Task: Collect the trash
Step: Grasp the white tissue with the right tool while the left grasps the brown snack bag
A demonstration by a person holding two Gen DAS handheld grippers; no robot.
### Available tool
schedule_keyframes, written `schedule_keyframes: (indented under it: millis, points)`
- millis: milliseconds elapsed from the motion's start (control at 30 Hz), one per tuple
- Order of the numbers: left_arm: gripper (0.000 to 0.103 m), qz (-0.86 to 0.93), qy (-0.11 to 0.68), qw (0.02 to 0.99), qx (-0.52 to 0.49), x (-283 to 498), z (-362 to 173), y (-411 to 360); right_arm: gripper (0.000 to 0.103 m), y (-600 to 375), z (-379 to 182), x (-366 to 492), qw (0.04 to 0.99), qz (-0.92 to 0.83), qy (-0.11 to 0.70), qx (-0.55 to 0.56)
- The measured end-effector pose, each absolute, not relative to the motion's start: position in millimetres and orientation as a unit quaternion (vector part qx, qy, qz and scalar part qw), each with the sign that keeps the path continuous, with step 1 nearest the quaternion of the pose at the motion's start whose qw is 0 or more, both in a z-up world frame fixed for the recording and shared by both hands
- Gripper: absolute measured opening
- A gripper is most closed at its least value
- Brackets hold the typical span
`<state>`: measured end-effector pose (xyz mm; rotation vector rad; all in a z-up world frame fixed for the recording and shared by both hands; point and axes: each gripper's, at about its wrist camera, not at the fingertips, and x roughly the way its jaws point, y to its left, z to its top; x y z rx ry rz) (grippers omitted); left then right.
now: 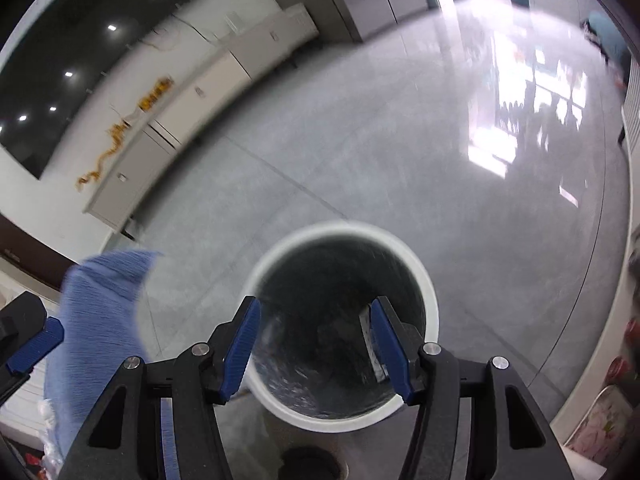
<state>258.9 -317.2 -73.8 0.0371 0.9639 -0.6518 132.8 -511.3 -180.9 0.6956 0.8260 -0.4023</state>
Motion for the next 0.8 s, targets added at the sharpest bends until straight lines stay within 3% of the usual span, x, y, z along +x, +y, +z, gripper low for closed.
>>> schedule_keyframes:
  millis: [200,433,800]
  points:
    - [0.057,-0.258,0.363,0.895,0.0,211,10,-241,0.06,-462,-79,106,0.9,-0.144,0.309,0.271]
    - [0.057,-0.204,0.281,0.938,-0.018,151,69,-146,0.069,-379,6,69,0.946,-0.072,0.24,0.204]
    - [0.058,-0.057,0.219,0.974,-0.014,59,99,60,0.072,-257,61,34,0.97,0.089,0.196,0.116]
